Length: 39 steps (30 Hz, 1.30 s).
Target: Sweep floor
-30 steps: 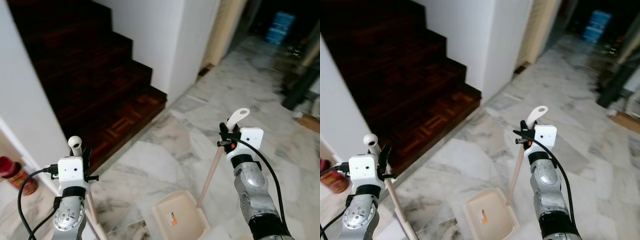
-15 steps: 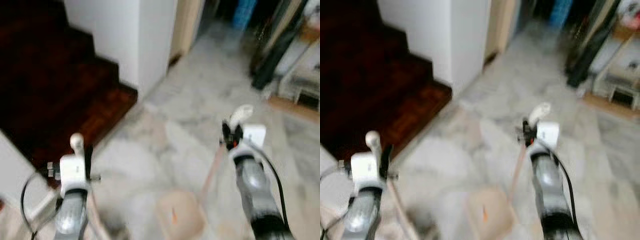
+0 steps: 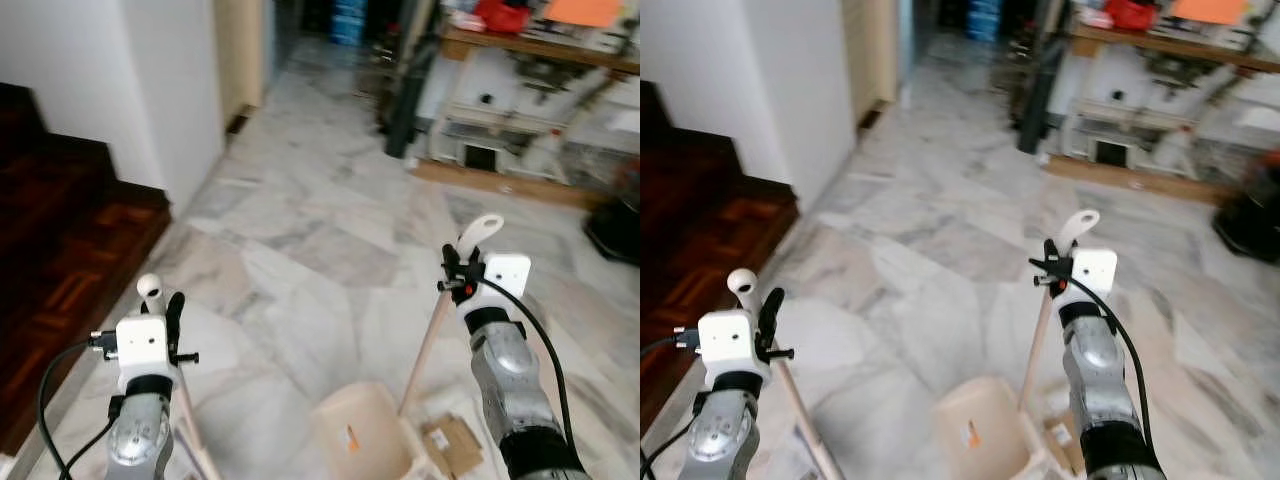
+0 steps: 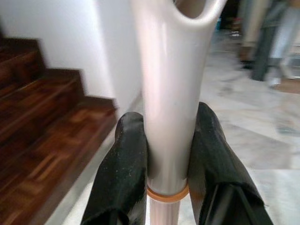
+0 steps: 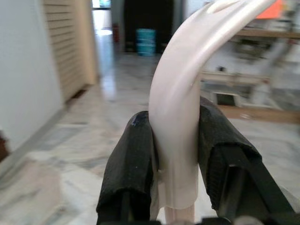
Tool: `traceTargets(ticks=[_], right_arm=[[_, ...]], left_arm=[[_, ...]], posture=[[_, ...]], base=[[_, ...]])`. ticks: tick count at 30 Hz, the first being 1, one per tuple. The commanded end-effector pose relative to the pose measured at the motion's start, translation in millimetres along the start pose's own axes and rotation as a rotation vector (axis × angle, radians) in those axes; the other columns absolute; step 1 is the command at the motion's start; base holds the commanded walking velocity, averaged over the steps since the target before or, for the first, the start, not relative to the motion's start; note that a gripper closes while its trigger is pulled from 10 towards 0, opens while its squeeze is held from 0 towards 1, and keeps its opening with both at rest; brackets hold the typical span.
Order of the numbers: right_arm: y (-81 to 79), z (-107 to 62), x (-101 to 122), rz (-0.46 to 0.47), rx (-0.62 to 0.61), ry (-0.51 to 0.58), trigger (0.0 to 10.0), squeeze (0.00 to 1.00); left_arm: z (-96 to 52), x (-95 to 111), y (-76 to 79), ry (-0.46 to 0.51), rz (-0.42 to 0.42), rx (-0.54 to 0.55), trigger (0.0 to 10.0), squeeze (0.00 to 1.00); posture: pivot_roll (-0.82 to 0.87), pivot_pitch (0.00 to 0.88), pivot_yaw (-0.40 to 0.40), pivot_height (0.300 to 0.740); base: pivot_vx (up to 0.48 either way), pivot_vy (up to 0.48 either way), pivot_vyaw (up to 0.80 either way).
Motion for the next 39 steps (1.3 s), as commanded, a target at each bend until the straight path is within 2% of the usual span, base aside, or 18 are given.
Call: traceTargets(ticks=[1,36,39], right_arm=[[4.3,2.3,11.1,0.007,-0.015,0.038,10.0,0.0],[5.6,4.9,18.6,0.008,-0.023,0.058,10.0,0.0],[5.3,4.4,19.4,0.009,-0.024,0.06,10.0,0.0]], left_arm=[[1.5,7.2,0.5,0.03,0.006,0.0,10.0,0.0],[5.7,7.7,7.0,0.04,-0.007,-0.025,10.0,0.0],[5.9,8.0,7.6,0.043,-0.008,-0.032,10.0,0.0]], posture=[[-0.02,0.048,-0.064,0.74],[-0.04,0.03,-0.065,0.74],[-0.04,0.026,-0.064,0.74]], base=[[0.0,0.0,-0.8],[0.0,0.0,-0.8],[0.0,0.0,0.0]])
Point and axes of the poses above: a point about 5 cm out from each wrist's last joint towards the gripper, its own z axis pointing out of the wrist towards the gripper, its own x axis along the axis of the wrist's last joint, y = z × x, the point moved 4 cm from there along z, pointing out of the wrist towards the gripper, and after that the axes turned 1 degree about z, right-handed, at the moved point
